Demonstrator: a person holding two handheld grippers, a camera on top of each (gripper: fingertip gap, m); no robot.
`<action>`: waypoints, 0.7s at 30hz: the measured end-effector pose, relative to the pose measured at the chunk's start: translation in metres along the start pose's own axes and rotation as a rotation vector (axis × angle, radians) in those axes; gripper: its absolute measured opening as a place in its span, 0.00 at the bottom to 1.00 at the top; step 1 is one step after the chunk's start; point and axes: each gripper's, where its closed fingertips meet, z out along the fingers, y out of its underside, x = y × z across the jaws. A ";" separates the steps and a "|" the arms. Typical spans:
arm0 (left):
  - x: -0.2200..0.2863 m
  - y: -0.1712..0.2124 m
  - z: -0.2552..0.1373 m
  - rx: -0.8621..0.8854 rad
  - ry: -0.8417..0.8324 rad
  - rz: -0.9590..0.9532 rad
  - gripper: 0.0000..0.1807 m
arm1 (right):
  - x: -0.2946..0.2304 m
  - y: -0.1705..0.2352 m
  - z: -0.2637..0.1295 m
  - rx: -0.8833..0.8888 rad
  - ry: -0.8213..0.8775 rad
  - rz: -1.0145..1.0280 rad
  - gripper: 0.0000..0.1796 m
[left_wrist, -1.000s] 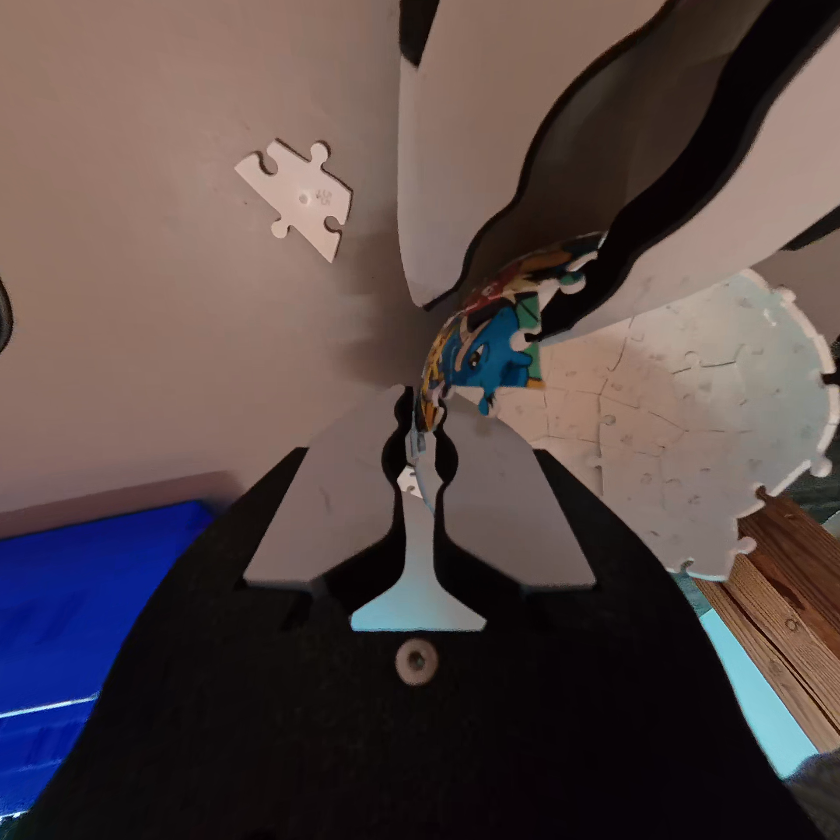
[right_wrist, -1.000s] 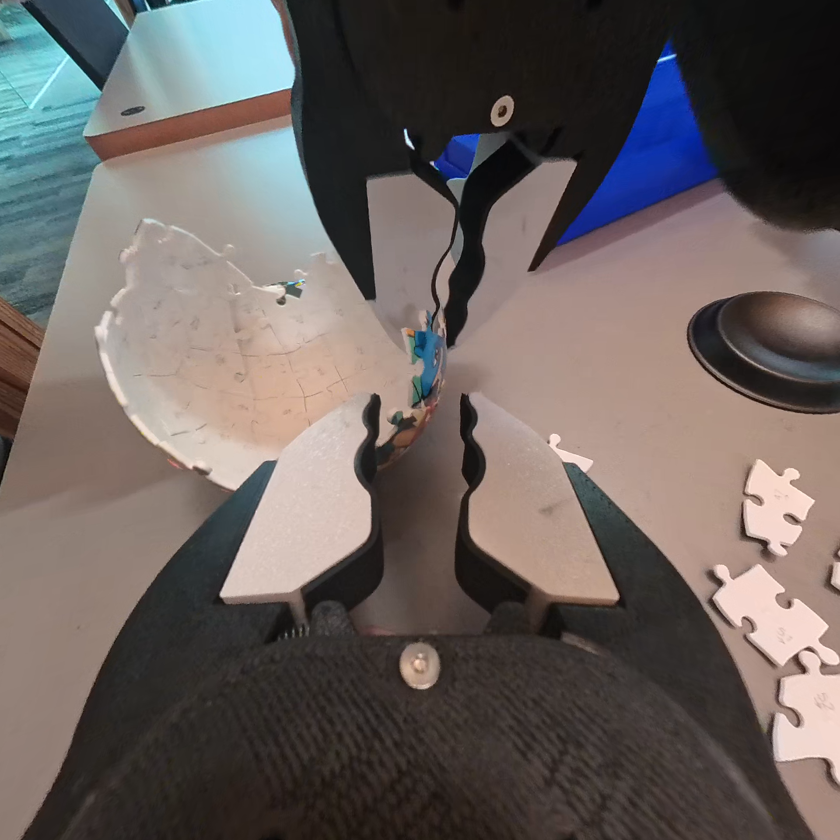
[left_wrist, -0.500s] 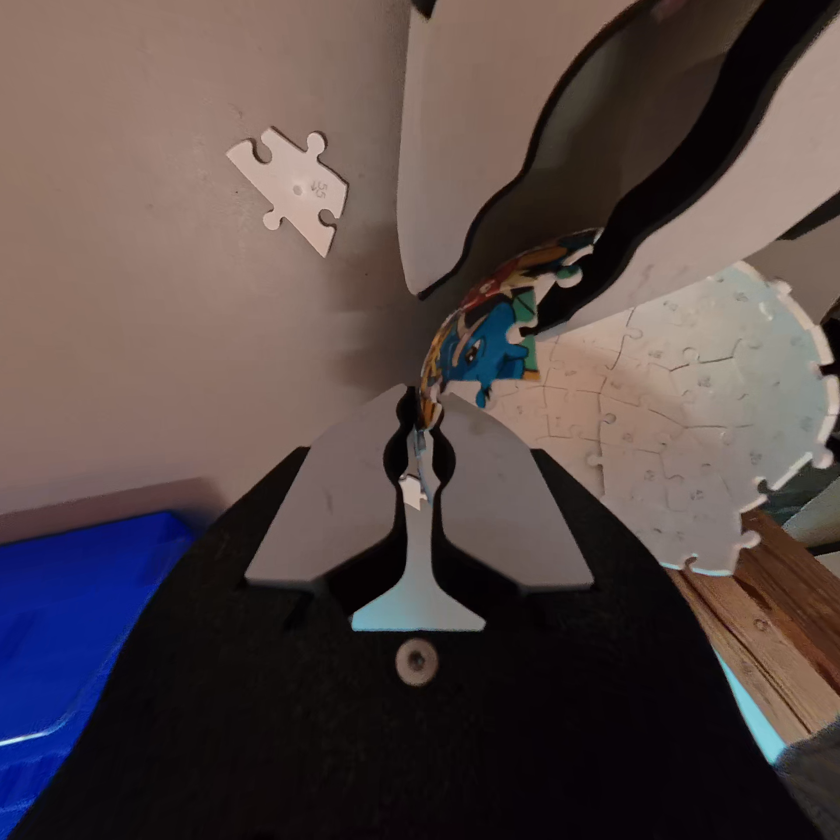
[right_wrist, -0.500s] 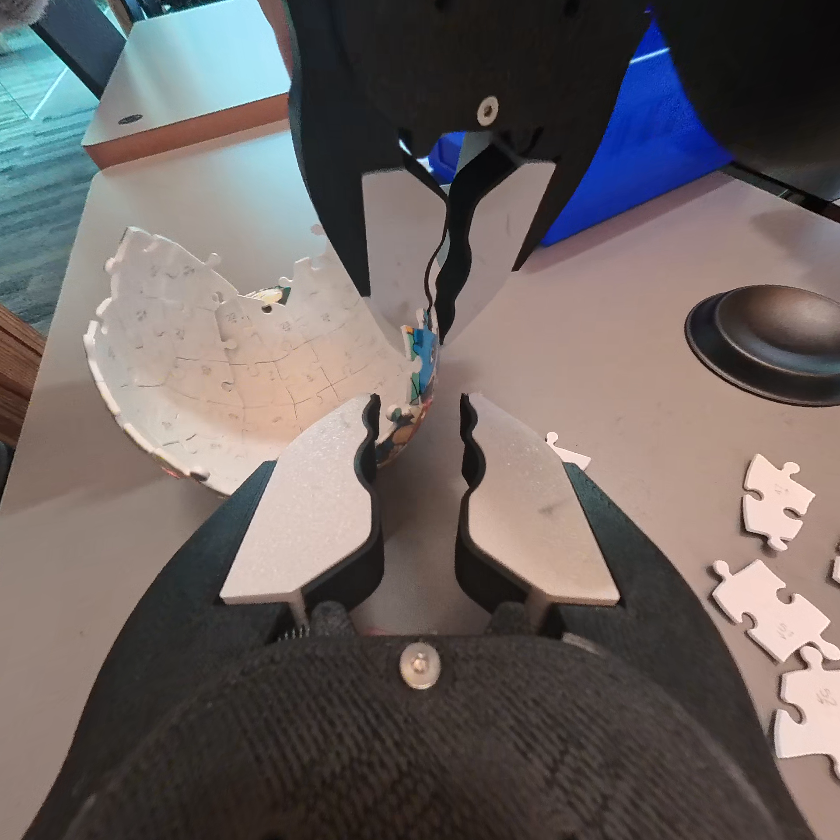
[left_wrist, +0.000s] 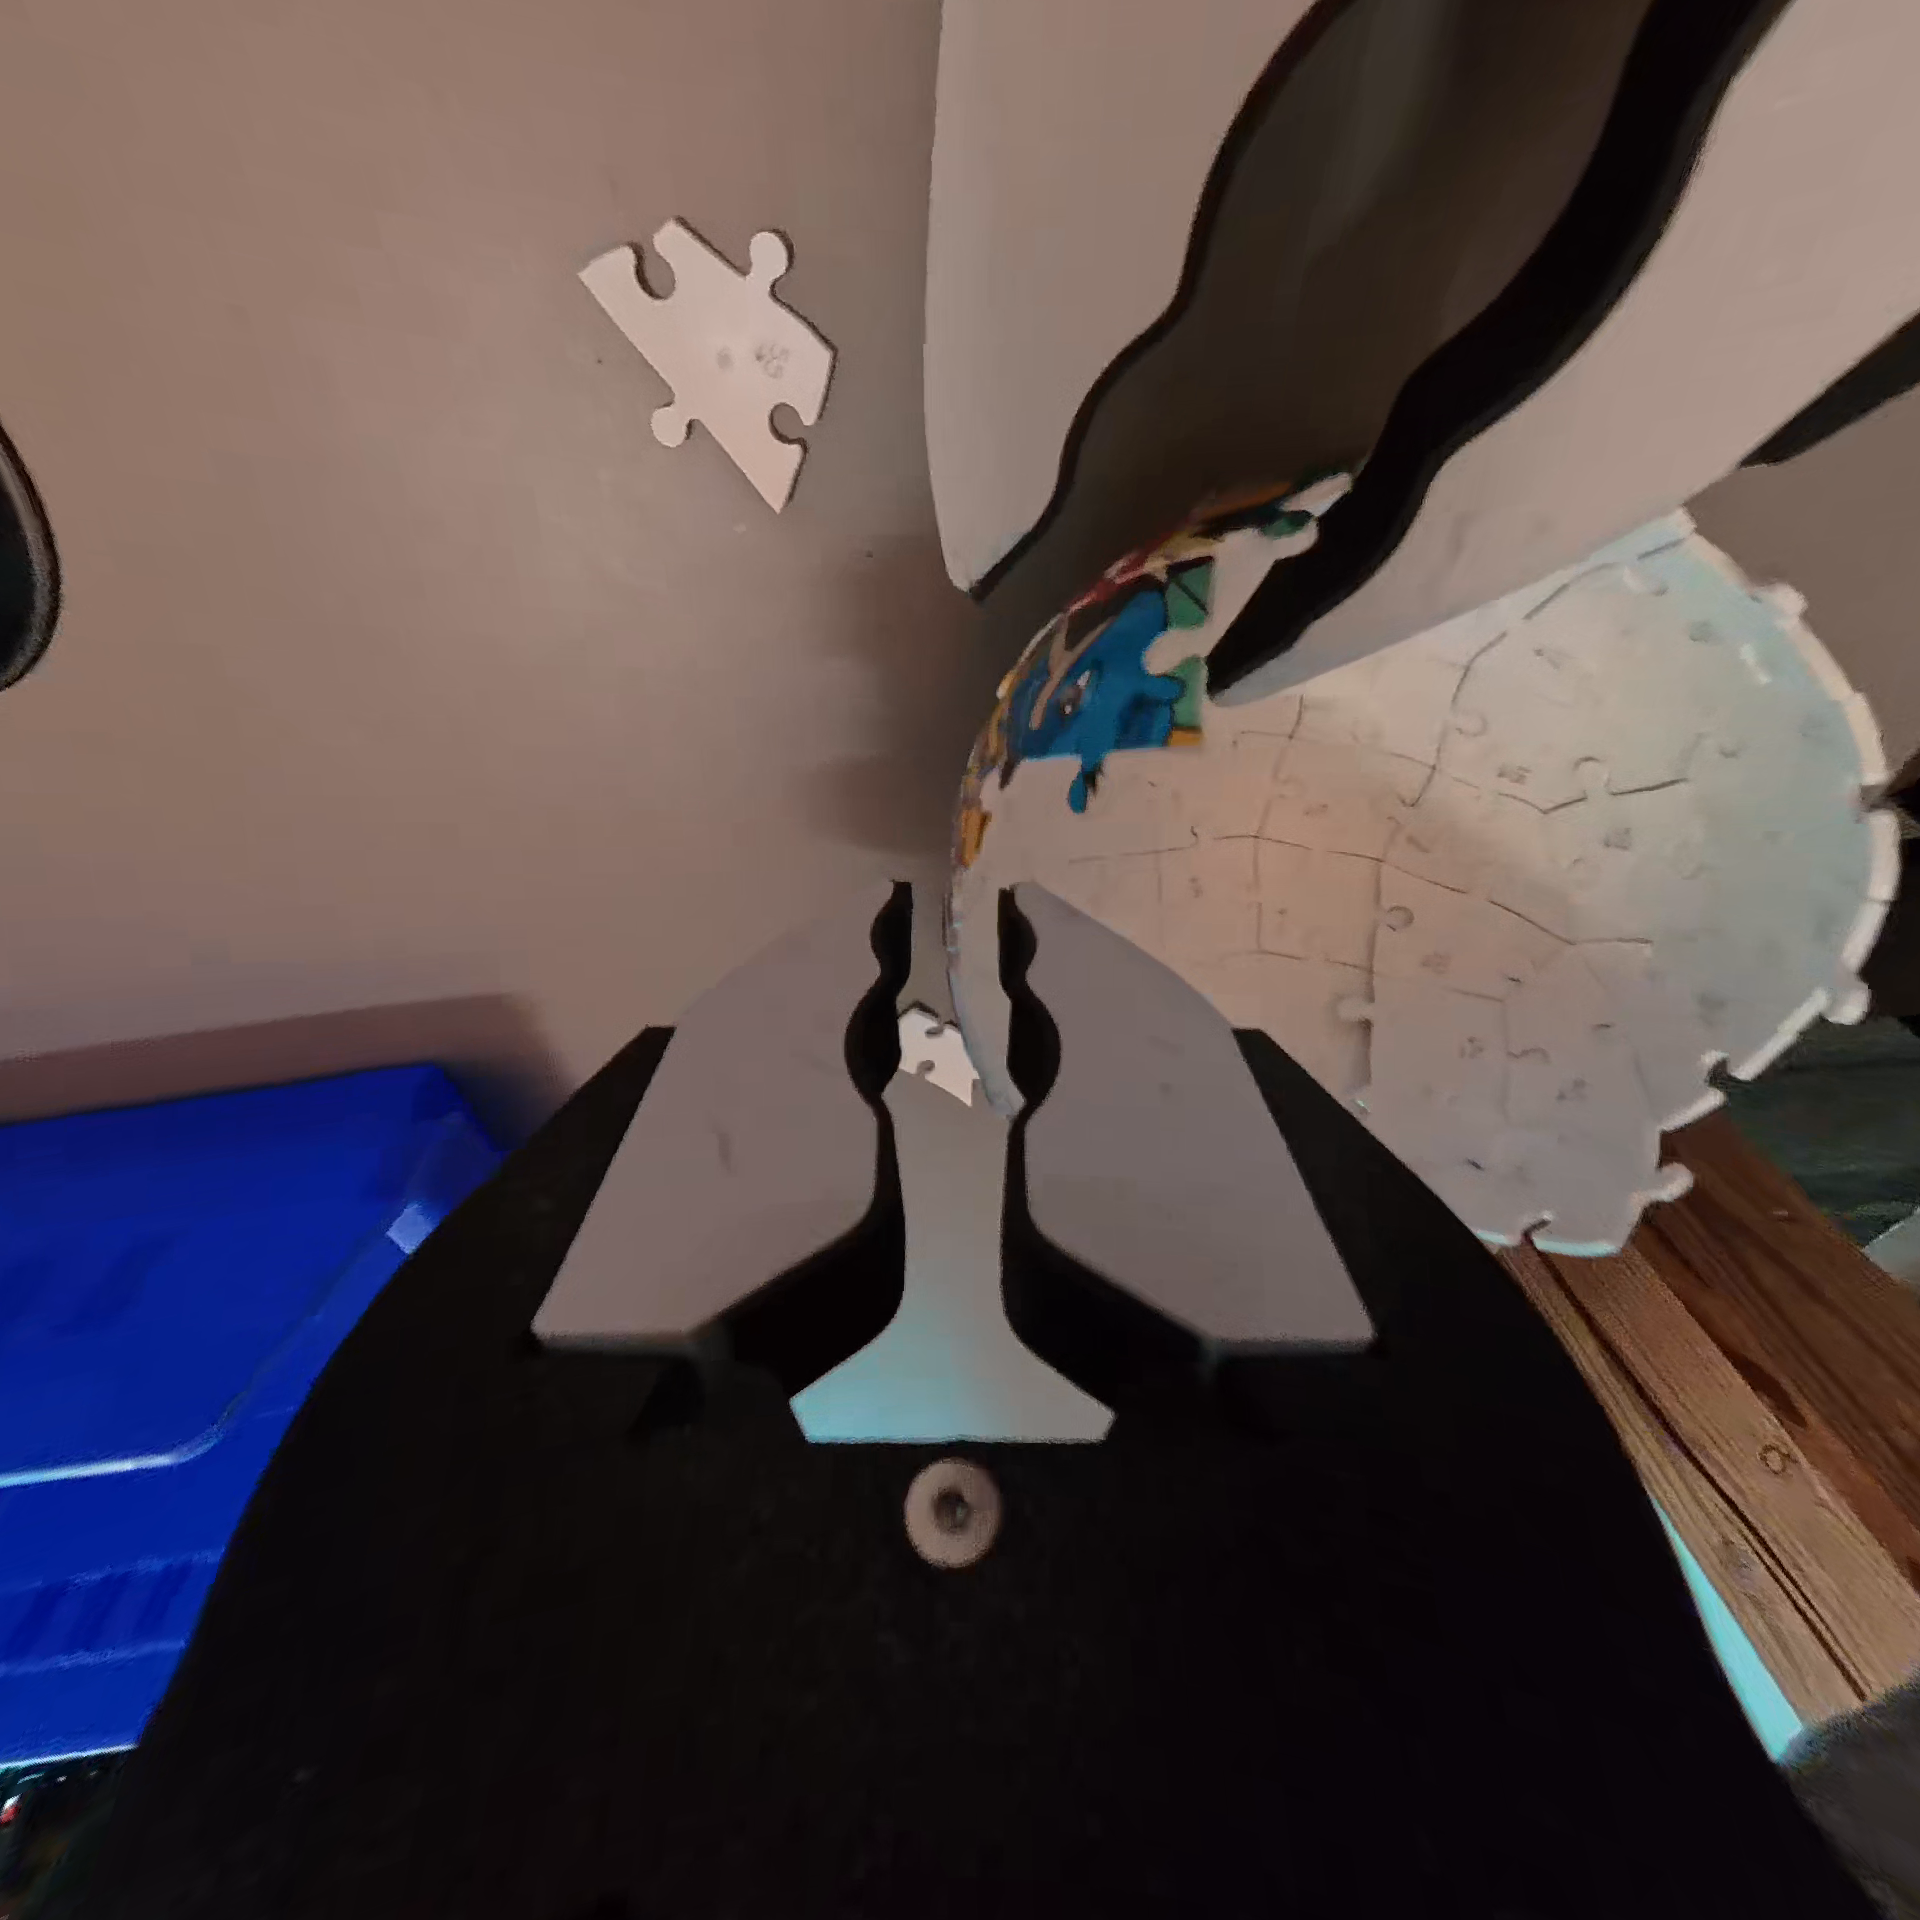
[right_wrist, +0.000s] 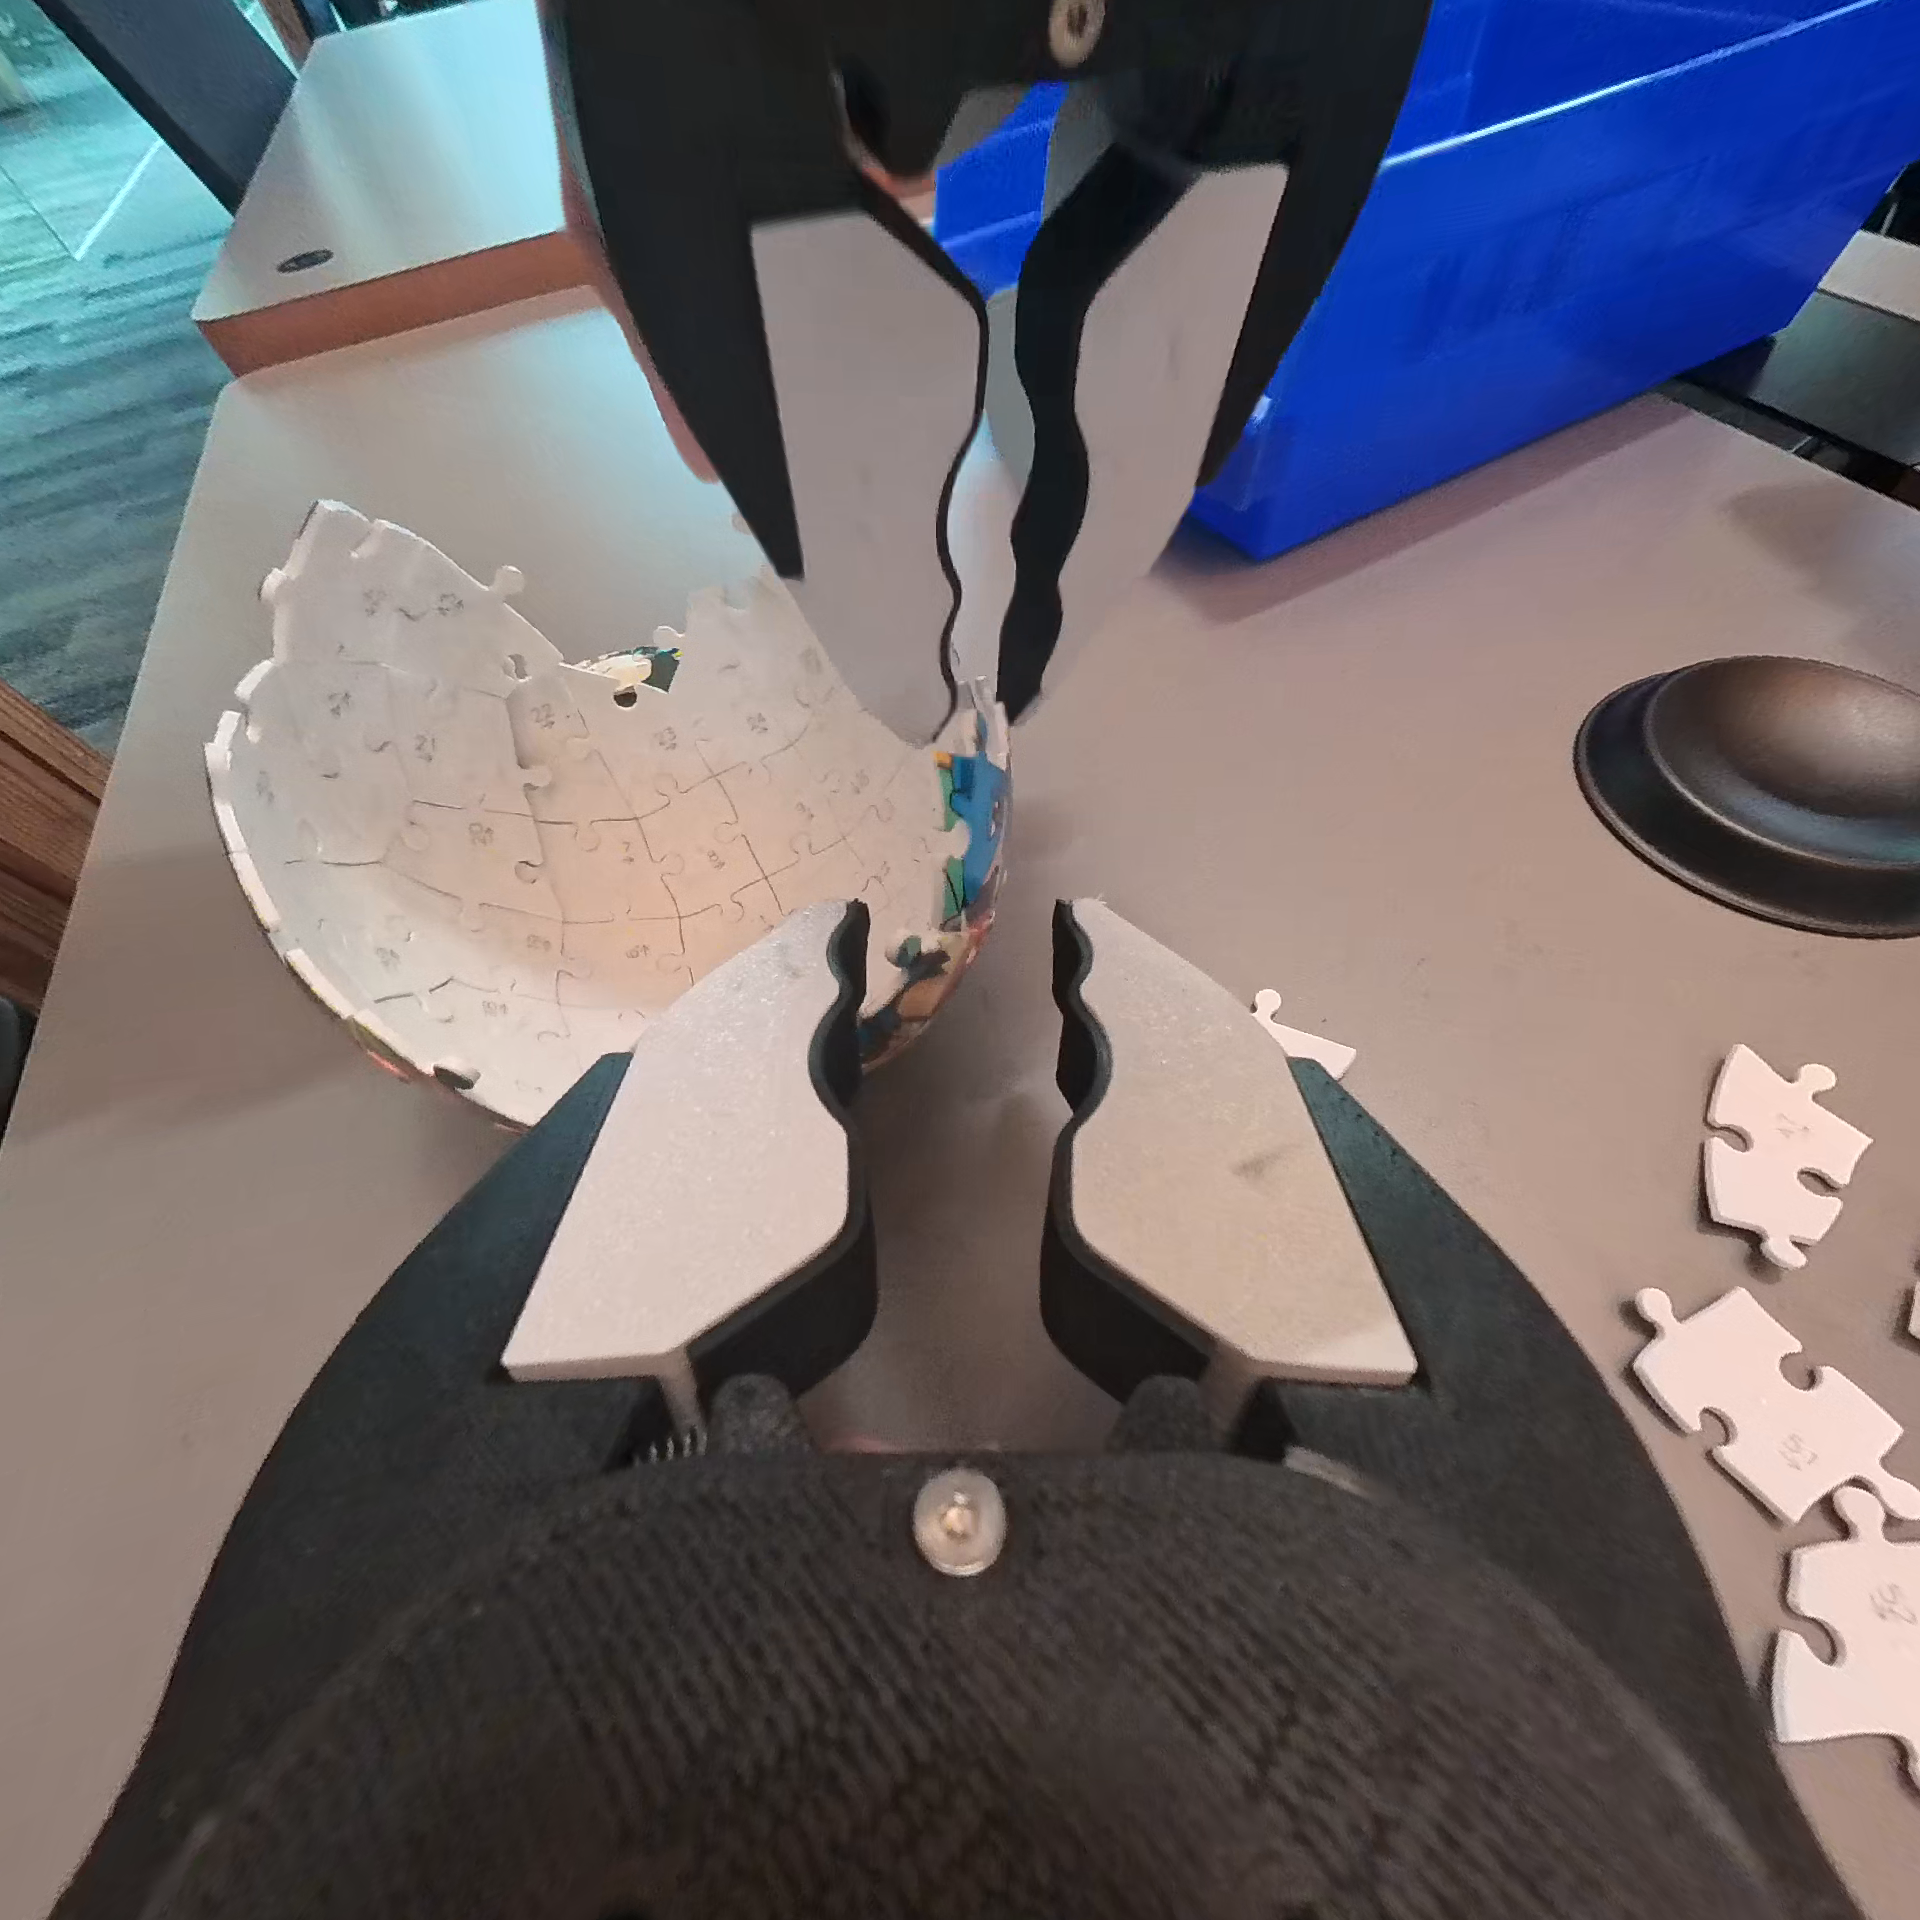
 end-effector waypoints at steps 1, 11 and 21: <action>0.000 -0.001 0.002 -0.004 0.002 0.007 0.08 | 0.000 0.000 0.000 0.000 0.001 0.000 0.19; 0.002 -0.002 0.015 -0.038 0.080 0.010 0.02 | -0.001 0.001 0.001 -0.006 -0.002 -0.009 0.19; 0.008 0.001 0.013 -0.028 0.115 -0.034 0.01 | -0.002 0.000 0.001 -0.005 -0.010 -0.010 0.20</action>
